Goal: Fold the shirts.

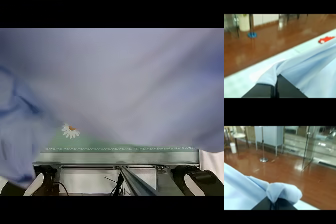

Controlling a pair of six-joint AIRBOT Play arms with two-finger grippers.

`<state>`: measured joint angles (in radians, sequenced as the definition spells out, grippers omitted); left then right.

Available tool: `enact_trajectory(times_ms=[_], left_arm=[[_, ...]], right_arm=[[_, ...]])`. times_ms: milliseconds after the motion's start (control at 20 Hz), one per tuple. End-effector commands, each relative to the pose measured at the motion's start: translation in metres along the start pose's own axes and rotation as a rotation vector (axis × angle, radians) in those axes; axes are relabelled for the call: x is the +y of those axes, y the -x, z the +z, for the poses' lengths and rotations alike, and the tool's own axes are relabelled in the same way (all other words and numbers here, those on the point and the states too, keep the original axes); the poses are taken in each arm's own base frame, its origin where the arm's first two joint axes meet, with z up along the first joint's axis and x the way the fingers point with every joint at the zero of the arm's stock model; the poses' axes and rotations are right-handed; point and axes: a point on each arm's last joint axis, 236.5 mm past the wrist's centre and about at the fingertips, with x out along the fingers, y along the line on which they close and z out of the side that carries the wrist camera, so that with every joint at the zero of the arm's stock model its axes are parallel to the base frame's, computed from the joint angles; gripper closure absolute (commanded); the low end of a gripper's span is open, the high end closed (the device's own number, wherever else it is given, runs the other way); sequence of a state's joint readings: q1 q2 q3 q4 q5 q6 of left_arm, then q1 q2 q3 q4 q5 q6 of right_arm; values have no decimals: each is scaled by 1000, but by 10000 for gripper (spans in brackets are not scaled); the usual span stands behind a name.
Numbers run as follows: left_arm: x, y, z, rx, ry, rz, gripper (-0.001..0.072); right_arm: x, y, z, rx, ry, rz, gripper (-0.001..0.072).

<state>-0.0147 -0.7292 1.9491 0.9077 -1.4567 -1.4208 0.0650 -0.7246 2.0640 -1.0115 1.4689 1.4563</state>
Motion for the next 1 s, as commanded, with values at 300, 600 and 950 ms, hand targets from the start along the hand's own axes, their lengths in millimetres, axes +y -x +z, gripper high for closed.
enact_trajectory(times_ms=[300,600,950], left_arm=[[66,-103,-164,499,344,-59,687],[146,-241,-262,608,544,-37,687],[170,-342,-343,596,851,-53,684]], right_arm=[[-54,-84,-159,479,-207,3,684],[-180,-198,-282,649,-388,-247,685],[-261,-302,-367,579,-923,-141,681]])
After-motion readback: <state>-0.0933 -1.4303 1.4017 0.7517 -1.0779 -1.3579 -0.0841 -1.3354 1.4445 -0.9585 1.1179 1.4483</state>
